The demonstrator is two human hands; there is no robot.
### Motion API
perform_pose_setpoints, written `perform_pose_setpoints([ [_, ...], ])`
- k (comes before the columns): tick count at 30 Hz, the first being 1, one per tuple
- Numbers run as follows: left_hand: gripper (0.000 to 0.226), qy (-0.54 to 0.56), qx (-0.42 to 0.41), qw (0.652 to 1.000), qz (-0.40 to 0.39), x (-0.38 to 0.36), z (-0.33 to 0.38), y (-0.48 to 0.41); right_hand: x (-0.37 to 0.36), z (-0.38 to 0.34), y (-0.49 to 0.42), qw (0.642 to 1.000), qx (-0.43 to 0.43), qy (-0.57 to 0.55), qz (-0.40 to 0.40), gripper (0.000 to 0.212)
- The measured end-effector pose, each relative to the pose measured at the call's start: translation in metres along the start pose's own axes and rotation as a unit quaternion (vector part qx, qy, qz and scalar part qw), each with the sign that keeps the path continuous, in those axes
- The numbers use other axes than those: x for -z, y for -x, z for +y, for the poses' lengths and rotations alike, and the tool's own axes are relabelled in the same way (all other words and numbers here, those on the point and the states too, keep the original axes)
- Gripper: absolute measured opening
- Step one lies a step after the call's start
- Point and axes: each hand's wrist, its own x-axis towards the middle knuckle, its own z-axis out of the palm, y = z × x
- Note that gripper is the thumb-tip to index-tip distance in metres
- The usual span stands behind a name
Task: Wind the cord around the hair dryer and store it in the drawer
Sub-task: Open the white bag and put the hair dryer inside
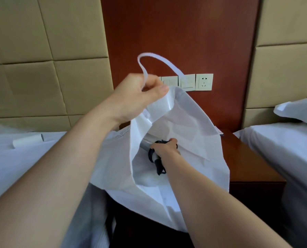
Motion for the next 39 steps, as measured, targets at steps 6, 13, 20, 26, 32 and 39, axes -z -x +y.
perform_pose_setpoints([
  [6, 0.023, 0.03, 0.031, 0.998, 0.035, 0.019, -0.016, 0.022, -0.039, 0.006, -0.014, 0.998, -0.01, -0.032, 0.045, 0.068],
  [13, 0.023, 0.063, 0.05, 0.996, 0.037, 0.028, -0.034, 0.031, -0.08, -0.004, -0.038, 0.989, -0.012, -0.121, 0.083, 0.067],
  [20, 0.027, 0.059, 0.058, 0.995, 0.05, 0.04, -0.045, 0.038, -0.125, 0.006, -0.08, 0.98, -0.007, -0.198, -0.023, 0.082],
  [26, 0.029, 0.035, 0.086, 0.994, 0.05, 0.052, -0.055, 0.051, -0.113, 0.012, -0.034, 0.986, 0.066, 0.112, -0.101, 0.062],
  [32, 0.033, 0.029, 0.093, 0.995, 0.022, 0.044, -0.047, 0.061, -0.099, 0.023, -0.014, 0.956, 0.13, 0.218, -0.149, 0.059],
  [39, 0.031, -0.018, 0.099, 0.995, -0.001, 0.028, -0.034, 0.071, -0.048, 0.037, 0.042, 0.953, 0.163, 0.141, -0.215, 0.031],
])
